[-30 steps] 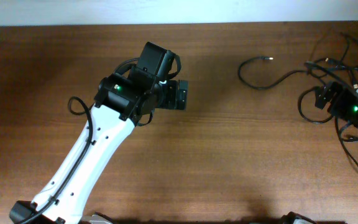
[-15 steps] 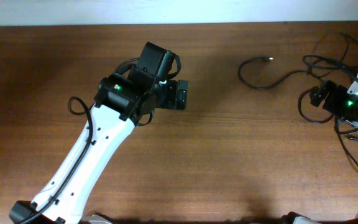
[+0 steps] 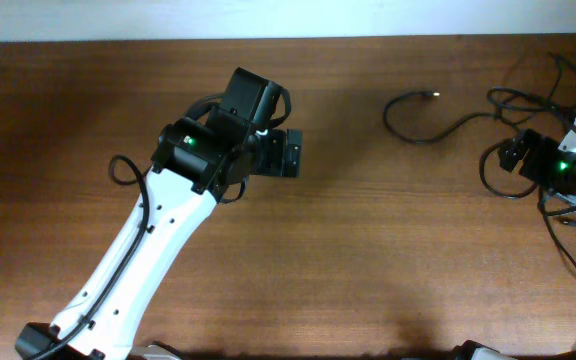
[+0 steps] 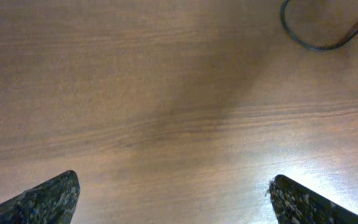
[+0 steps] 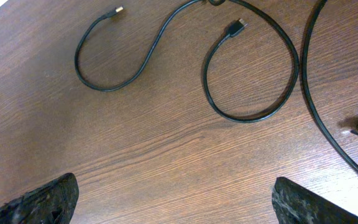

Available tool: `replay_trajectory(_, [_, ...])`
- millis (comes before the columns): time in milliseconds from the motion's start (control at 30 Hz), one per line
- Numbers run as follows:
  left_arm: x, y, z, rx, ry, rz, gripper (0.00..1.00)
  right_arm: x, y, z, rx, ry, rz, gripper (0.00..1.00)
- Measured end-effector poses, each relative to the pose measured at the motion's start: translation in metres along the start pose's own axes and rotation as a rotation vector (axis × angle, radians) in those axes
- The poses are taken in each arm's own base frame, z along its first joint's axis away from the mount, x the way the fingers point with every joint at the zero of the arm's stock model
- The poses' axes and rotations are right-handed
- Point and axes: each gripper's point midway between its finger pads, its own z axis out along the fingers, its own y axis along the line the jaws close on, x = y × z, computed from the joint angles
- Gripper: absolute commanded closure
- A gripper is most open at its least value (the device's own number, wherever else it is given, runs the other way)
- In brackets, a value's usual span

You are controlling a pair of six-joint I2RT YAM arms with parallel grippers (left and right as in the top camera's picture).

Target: Untangle cables

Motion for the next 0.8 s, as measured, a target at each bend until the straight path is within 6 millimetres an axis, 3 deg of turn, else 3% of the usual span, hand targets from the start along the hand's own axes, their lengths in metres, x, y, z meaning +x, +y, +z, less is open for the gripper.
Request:
replay_trajectory(133, [0.021, 0.008, -0.001, -0.031, 0.085, 0.008, 0.01, 0.000, 0.000, 0.000, 0.000, 0.000, 0.000, 0.01])
replay_trajectory(233, [0.021, 0.010, 0.002, -0.045, 0.082, 0.009, 0.01, 0.000, 0.000, 0.000, 0.000, 0.000, 0.001, 0.01])
replay_trajectory(367, [0.033, 0.015, 0.029, -0.046, 0.035, 0.006, 0.01, 0.000, 0.000, 0.000, 0.000, 0.000, 0.000, 0.01])
replay_trajectory(433, [0.053, 0.024, 0.036, -0.030, -0.060, -0.005, 0.01, 0.000, 0.000, 0.000, -0.001, -0.001, 0.000, 0.01])
replay_trajectory(500, [0.049, 0.026, 0.030, 0.004, -0.208, -0.005, 0.01, -0.001, 0.001, 0.000, -0.003, -0.003, -0.001, 0.01])
replay_trajectory(533, [0.059, 0.031, 0.027, 0.022, -0.280, 0.008, 0.01, 0.000, 0.001, 0.000, -0.003, -0.001, 0.000, 0.01])
replay_trajectory(800, [0.071, 0.059, -0.022, 0.156, -0.892, 0.096, 0.01, 0.000, 0.001, 0.000, -0.007, 0.002, 0.001, 0.01])
